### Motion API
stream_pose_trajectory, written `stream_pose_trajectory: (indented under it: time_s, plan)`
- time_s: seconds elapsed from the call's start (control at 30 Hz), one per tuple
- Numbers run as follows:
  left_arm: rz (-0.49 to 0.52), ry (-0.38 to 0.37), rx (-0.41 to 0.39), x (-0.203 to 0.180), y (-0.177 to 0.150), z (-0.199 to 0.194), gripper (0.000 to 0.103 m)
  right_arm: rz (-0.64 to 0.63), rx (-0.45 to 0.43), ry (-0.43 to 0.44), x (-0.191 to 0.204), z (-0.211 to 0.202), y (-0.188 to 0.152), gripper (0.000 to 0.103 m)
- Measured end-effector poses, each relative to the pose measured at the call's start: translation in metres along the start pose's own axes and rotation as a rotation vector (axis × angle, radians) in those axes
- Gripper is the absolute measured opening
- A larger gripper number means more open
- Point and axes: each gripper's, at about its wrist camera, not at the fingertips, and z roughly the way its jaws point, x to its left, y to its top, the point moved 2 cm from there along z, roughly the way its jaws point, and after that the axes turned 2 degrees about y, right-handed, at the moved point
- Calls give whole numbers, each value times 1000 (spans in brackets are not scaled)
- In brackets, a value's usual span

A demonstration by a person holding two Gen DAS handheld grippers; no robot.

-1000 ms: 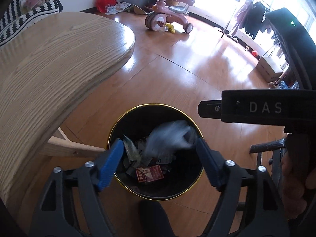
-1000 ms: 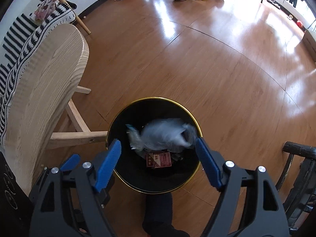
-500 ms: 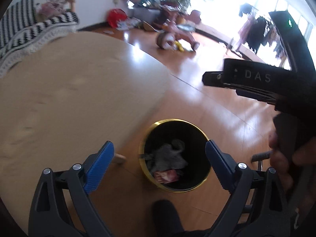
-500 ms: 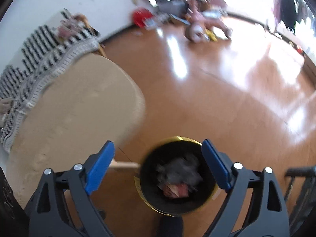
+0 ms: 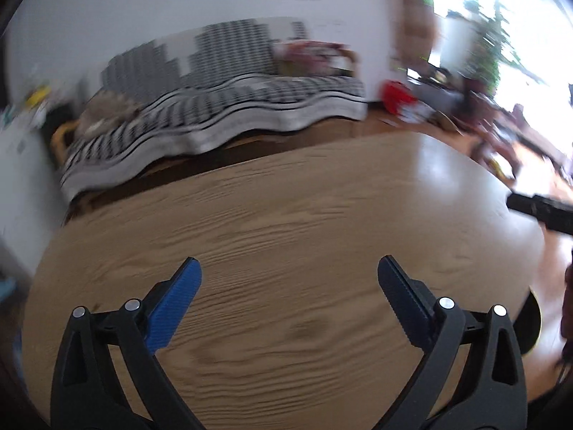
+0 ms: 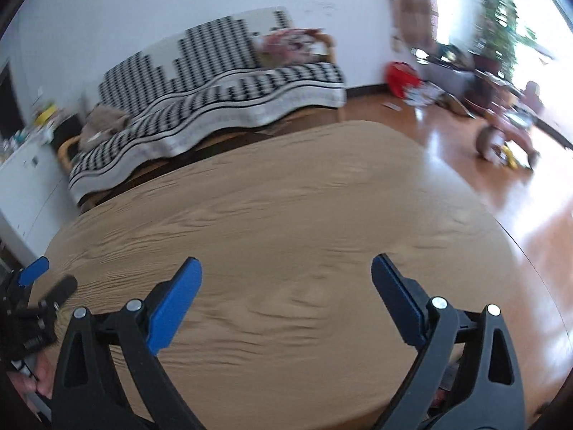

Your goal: Collect trash

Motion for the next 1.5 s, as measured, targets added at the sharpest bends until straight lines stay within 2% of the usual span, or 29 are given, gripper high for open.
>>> stream_pose_trajectory:
  time_s: [0.13, 0.2, 0.4, 0.93, 1.5]
  plan:
    - [-89, 81, 16, 70, -16, 4, 96, -80, 21, 55, 69, 29, 2, 92]
    - [-117, 106, 25, 91, -20, 9, 96, -119, 33, 68, 99, 38, -4, 92]
    - [-192, 119, 55, 132, -29, 15, 96, -143, 55, 86, 138, 59, -9, 93]
    - [-179, 106, 42, 108, -18, 22, 96, -123, 81, 69, 108, 52, -18, 93]
    - [-179, 110, 48, 100, -21, 23, 96, -126, 84, 66, 102, 48, -21, 93]
